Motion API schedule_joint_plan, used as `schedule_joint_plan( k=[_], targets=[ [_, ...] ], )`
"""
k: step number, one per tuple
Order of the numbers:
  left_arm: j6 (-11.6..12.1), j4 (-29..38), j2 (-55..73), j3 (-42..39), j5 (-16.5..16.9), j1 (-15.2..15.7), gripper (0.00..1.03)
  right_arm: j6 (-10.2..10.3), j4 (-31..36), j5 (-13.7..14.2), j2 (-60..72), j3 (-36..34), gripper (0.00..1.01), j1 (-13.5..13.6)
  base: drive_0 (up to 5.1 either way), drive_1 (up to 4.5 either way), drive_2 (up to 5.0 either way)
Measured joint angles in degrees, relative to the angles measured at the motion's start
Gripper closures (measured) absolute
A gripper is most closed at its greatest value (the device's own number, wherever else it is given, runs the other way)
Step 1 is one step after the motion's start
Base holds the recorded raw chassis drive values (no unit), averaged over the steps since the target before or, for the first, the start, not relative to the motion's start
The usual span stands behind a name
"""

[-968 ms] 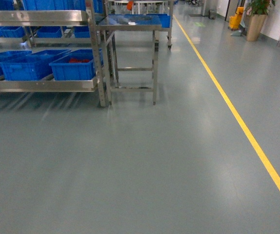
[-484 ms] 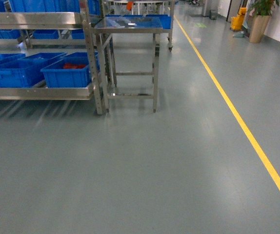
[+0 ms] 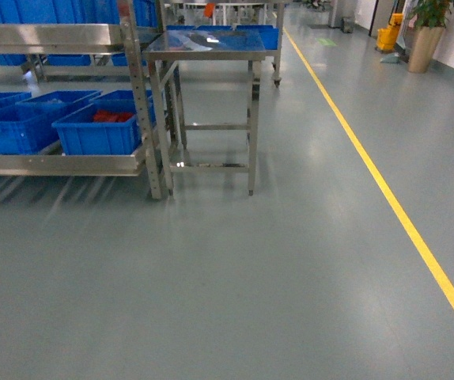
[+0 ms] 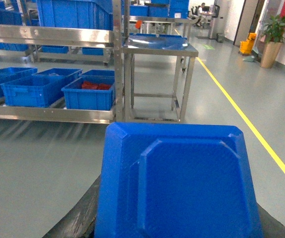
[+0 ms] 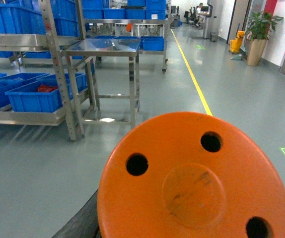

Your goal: Sort blue parts and orange caps into right shelf containers

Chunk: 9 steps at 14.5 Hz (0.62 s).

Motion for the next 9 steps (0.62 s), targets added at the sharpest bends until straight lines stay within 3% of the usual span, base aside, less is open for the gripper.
schedule_joint_plan(
  k=[9],
  targets=[
    [0.0, 0.2, 0.0, 0.0, 0.2, 0.0, 0.61, 0.0, -0.2, 0.0, 0.0, 0.0, 0.56, 0.0, 0.0, 4.26, -4.3]
  ],
)
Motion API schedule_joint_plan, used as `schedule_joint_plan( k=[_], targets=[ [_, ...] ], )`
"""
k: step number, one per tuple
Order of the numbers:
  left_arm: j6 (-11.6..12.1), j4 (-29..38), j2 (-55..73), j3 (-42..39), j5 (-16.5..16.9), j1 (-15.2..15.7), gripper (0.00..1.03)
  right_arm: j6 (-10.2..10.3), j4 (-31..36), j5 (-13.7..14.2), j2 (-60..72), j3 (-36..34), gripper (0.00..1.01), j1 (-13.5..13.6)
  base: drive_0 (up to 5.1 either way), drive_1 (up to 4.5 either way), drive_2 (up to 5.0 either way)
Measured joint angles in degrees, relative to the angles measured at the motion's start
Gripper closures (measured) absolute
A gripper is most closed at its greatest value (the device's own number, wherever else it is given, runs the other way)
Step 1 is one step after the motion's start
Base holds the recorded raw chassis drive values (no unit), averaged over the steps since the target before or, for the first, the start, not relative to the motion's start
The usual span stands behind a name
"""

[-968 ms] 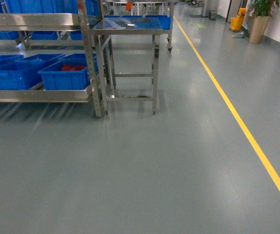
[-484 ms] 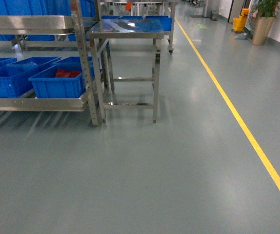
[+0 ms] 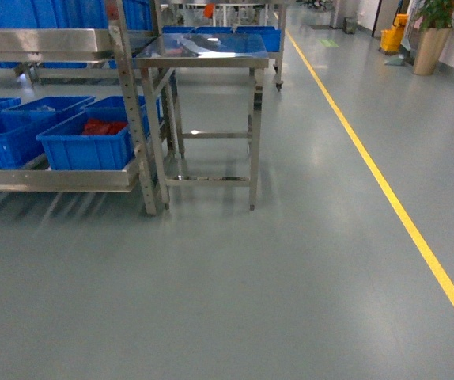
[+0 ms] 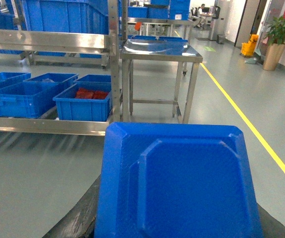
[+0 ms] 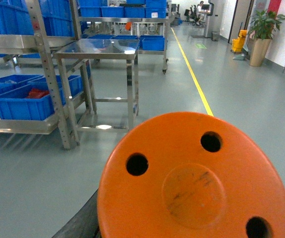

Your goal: Sort blue parts and orange caps into right shelf containers

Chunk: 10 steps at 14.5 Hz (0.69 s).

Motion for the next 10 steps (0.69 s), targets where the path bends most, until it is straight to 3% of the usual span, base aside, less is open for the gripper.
schedule_joint_plan(
  k=[10],
  targets=[
    [0.0, -0.1, 0.0, 0.0, 0.0, 0.0, 0.61, 0.0, 0.0, 0.0, 0.0, 0.0, 0.56, 0.0, 0.0, 4.25, -4.3]
  ],
)
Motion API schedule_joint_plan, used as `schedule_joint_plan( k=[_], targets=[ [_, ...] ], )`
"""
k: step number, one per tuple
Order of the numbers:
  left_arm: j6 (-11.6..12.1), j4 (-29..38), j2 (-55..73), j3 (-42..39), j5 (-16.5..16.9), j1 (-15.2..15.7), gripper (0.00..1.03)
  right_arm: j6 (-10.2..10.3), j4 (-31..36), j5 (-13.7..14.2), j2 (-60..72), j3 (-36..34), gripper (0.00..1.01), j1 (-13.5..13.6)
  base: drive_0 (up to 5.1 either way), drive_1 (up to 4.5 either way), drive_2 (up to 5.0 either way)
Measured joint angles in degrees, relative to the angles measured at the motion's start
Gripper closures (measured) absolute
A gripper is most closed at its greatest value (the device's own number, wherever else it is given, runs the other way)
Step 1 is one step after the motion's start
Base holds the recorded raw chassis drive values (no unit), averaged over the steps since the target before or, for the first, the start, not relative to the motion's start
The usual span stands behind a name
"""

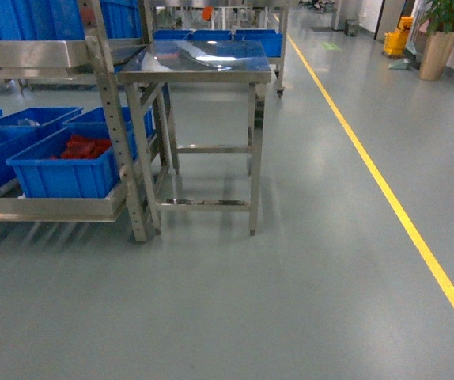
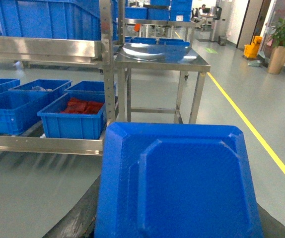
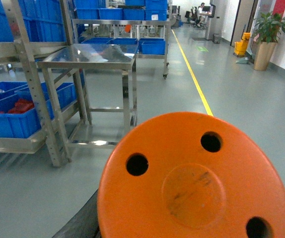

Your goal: Sort blue parts and orange caps into right shelf containers

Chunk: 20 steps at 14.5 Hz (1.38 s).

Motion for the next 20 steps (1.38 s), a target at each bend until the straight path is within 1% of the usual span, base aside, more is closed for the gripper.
schedule_joint_plan(
  k=[20],
  targets=[
    [0.0, 0.0, 0.0, 0.0, 0.0, 0.0, 0.61, 0.0, 0.0, 0.0, 0.0, 0.0, 0.56, 0.0, 0.0, 4.19, -4.3]
  ],
)
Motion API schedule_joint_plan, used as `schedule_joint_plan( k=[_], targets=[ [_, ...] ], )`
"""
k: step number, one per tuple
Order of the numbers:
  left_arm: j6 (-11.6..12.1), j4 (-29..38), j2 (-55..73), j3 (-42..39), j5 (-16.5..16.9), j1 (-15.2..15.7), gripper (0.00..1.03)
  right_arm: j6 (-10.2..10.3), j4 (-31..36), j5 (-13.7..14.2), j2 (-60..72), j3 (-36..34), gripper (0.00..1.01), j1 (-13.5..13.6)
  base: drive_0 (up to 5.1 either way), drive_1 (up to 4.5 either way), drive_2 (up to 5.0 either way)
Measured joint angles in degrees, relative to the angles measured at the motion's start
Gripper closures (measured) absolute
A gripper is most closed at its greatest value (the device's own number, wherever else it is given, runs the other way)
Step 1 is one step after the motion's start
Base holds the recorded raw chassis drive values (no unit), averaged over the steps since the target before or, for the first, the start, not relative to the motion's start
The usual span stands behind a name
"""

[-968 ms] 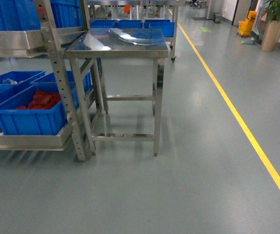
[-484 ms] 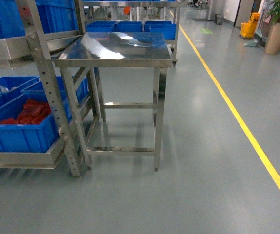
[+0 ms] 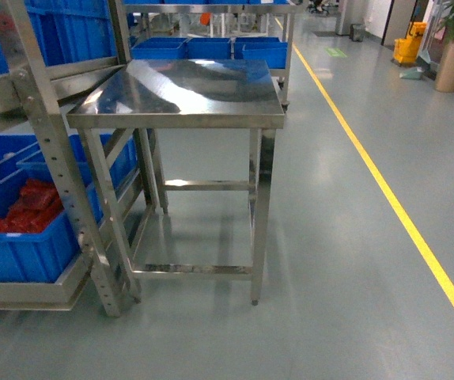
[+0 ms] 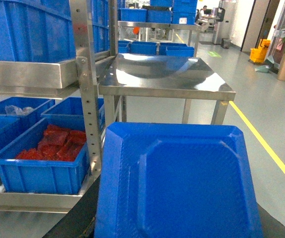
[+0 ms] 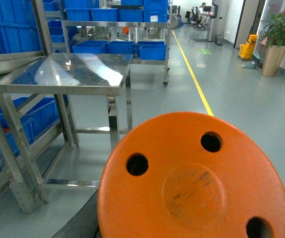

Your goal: Sort blue parts and orange caps into right shelf containers

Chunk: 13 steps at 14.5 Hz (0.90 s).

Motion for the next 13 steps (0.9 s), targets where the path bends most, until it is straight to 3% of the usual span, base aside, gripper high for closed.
schedule_joint_plan(
  k=[13],
  targets=[
    [0.0, -0.1, 0.0, 0.0, -0.1, 0.0, 0.61, 0.0, 0.1, 0.0, 0.0, 0.0, 0.56, 0.0, -0.1, 4.07, -4.2]
  ],
)
